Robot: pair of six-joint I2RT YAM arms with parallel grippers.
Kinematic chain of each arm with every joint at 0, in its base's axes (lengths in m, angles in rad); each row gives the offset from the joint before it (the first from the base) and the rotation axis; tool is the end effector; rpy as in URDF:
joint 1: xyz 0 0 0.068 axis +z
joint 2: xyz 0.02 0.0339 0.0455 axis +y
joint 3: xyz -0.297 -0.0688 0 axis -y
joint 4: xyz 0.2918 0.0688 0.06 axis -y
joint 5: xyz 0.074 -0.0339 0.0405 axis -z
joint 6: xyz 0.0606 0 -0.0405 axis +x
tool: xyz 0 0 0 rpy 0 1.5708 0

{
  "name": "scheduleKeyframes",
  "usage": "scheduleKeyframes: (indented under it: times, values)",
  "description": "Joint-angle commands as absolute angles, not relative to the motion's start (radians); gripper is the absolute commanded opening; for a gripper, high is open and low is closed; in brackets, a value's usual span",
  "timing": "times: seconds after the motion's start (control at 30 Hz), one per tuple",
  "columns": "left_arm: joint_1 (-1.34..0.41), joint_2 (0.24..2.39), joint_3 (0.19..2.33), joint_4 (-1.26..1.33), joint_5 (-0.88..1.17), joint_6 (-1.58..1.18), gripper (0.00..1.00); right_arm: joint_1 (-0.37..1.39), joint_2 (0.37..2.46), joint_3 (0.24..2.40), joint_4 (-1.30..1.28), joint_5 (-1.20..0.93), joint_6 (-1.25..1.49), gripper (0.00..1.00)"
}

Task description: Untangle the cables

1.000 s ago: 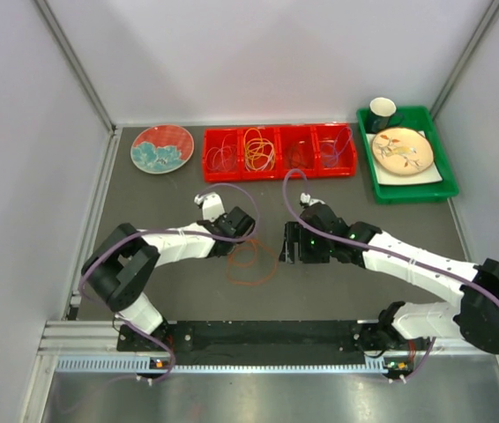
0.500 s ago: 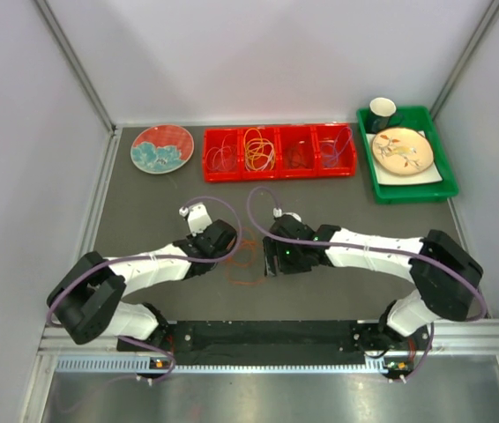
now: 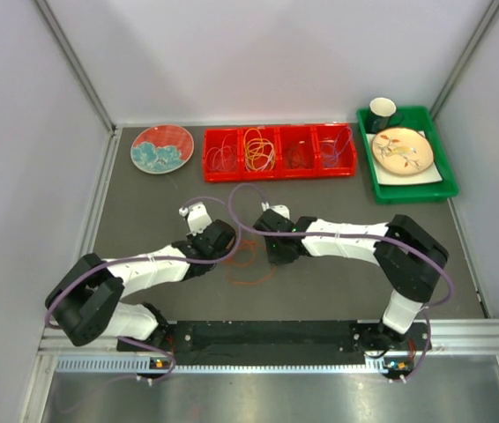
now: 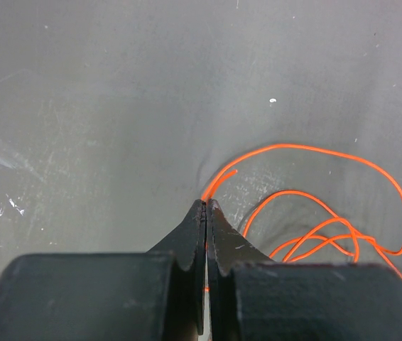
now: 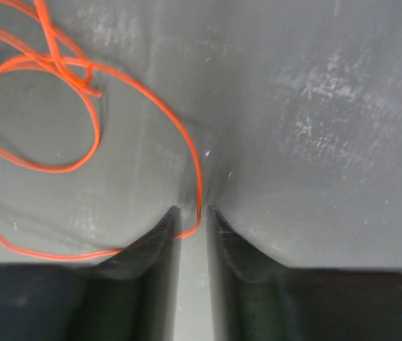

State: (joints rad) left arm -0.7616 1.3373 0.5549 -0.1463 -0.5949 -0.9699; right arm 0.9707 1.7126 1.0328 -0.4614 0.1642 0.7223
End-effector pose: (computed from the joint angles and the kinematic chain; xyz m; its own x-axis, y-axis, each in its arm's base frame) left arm 0.2224 -0.1651 0.1398 -0.5988 -0.3730 -0.7088 -0.2923 0.9257 -0.2402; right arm 0.2241 0.3099 0.1491 -0.8981 -0.1575 -0.4107 -0.2426 0.9562 0.1639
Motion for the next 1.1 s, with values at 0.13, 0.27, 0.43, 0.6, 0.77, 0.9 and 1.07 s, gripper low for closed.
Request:
scheduleKeyframes:
  times: [0.13, 0.27, 0.43, 0.6, 0.77, 0.9, 1.07]
  values:
    - [-0.759, 1.279, 0.595, -0.191, -0.624, -0.977, 0.00, 0.977, 1.651, 1.118, -0.532, 0.317, 0.654, 0.00]
    - [-0.759, 1.215, 0.715, -0.414, -0.704, -0.991, 0.00, 0.971, 1.525, 1.225, -0.661, 0.438, 0.583, 0.00]
    - [-0.759, 1.070, 0.778, -0.486, -0.745, -0.937, 0.00, 0.962, 1.347, 1.386, -0.733, 0.437, 0.421, 0.00]
    - [-0.759, 1.019, 0.671, -0.410, -0.707, -0.949, 0.00, 0.962, 1.191, 1.563, -0.664, 0.302, 0.278, 0.00]
    - [-0.759, 1.057, 0.545, -0.241, -0.597, -0.959, 0.00, 0.962, 1.178, 1.718, -0.684, 0.394, 0.189, 0.00]
    - [-0.759, 1.115, 0.494, -0.189, -0.578, -0.951, 0.00, 0.962, 1.175, 1.729, -0.678, 0.443, 0.167, 0.00]
    - [-0.761, 1.121, 0.477, -0.135, -0.552, -0.925, 0.00, 0.962, 1.144, 1.671, -0.641, 0.468, 0.198, 0.00]
